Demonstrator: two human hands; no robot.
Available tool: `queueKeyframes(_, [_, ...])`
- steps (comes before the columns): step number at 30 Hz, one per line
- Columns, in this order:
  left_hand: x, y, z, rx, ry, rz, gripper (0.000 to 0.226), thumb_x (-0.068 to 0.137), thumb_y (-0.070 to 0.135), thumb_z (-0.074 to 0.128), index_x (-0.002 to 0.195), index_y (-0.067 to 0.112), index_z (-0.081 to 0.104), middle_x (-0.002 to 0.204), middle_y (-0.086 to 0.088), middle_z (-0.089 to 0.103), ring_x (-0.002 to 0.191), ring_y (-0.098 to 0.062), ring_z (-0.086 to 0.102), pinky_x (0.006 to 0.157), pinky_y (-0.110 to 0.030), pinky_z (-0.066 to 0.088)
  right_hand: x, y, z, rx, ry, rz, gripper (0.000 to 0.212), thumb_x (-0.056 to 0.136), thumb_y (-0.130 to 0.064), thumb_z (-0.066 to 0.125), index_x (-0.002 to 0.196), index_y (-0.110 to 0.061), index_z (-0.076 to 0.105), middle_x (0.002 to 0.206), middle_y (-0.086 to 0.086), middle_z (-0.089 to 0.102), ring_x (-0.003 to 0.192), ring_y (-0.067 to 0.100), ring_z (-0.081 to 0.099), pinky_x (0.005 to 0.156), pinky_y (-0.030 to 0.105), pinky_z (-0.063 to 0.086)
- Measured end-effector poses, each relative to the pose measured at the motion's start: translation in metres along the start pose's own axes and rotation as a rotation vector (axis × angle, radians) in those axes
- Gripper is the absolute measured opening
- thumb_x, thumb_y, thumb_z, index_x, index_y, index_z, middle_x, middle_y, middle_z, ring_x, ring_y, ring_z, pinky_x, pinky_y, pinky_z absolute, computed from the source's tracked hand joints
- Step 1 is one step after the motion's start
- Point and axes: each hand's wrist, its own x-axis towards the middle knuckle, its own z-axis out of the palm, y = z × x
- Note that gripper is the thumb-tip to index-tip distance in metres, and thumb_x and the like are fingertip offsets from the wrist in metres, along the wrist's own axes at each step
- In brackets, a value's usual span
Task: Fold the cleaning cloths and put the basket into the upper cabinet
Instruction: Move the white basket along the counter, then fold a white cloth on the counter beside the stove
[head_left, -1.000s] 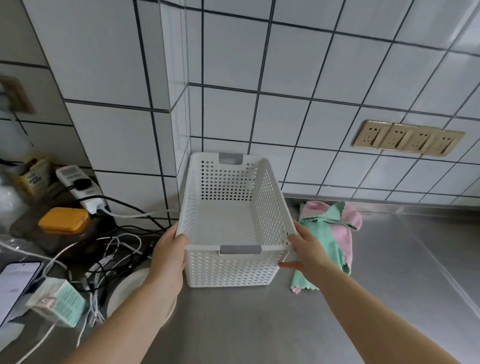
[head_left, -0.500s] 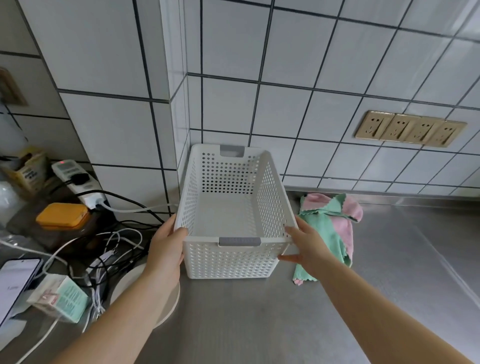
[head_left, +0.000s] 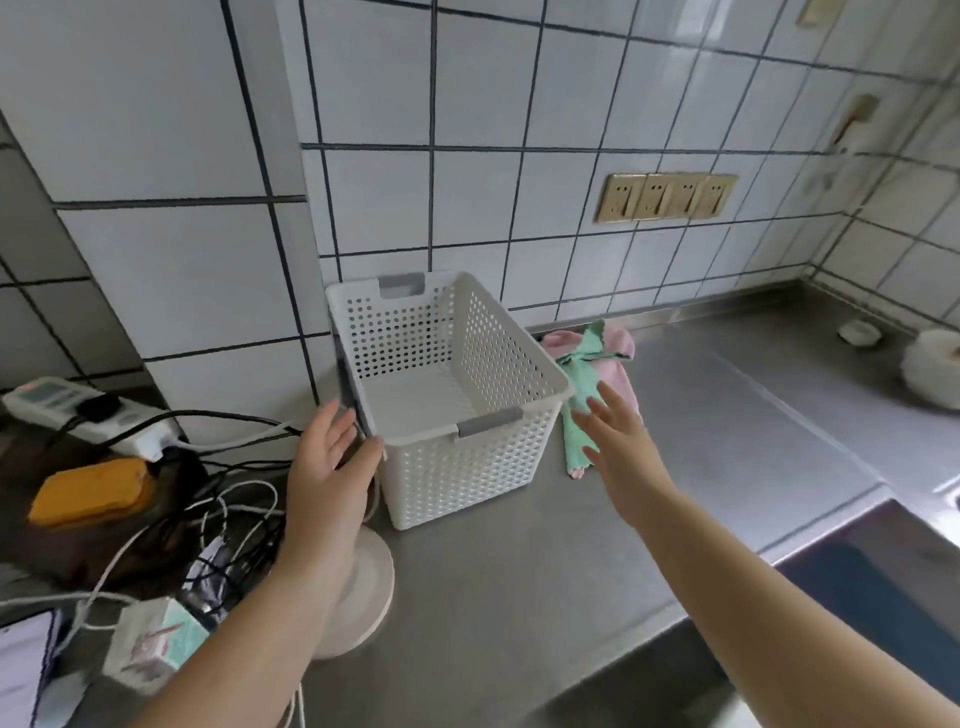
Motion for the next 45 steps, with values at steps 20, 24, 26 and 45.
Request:
queueKeyframes(20, [-0.208,-0.013,0.026,0.019,-1.019,-0.206,0.038,0.088,0.000,0.057,0.122,0.016,0.050,0.109,0.002,0.058,0.093,-0.006,0.056,0.089,-0.027,0.043,-0.374,0.057,-0.045,-0.001,0.717,-0.004,0.054,0.089,-0.019,0.061,0.139,-0.024,0.040,0.137,-0.005,0.046,0.122,0.009,0.049,0.093,0.024,0.046])
queueKeyframes(24, [-0.272,-0.018,0.035,0.052,-1.195,-0.214,0.039,0.088,0.007,0.061,0.121,0.024,0.050,0.110,0.011,0.060,0.099,-0.004,0.058,0.091,-0.028,0.045,-0.453,0.071,-0.061,-0.060,0.881,0.044,0.058,0.087,-0.028,0.062,0.140,-0.025,0.038,0.142,-0.003,0.043,0.127,0.014,0.046,0.099,0.027,0.043])
queueKeyframes(26, [-0.309,-0.019,0.036,0.082,-1.289,-0.211,0.041,0.088,0.011,0.062,0.124,0.027,0.050,0.116,0.011,0.060,0.104,-0.003,0.058,0.092,-0.026,0.047,-0.497,0.080,-0.069,-0.046,0.945,0.060,0.057,0.087,-0.028,0.062,0.139,-0.026,0.039,0.139,-0.005,0.045,0.126,0.013,0.046,0.101,0.030,0.042])
queueKeyframes(45, [-0.678,-0.031,0.027,0.094,-1.715,-0.258,0.045,0.084,0.012,0.068,0.124,0.024,0.053,0.121,0.002,0.061,0.109,-0.006,0.058,0.087,-0.022,0.045,-0.870,0.151,-0.161,0.171,1.366,0.066,0.042,0.089,-0.018,0.062,0.127,-0.030,0.049,0.135,-0.003,0.051,0.128,0.011,0.045,0.109,0.036,0.034])
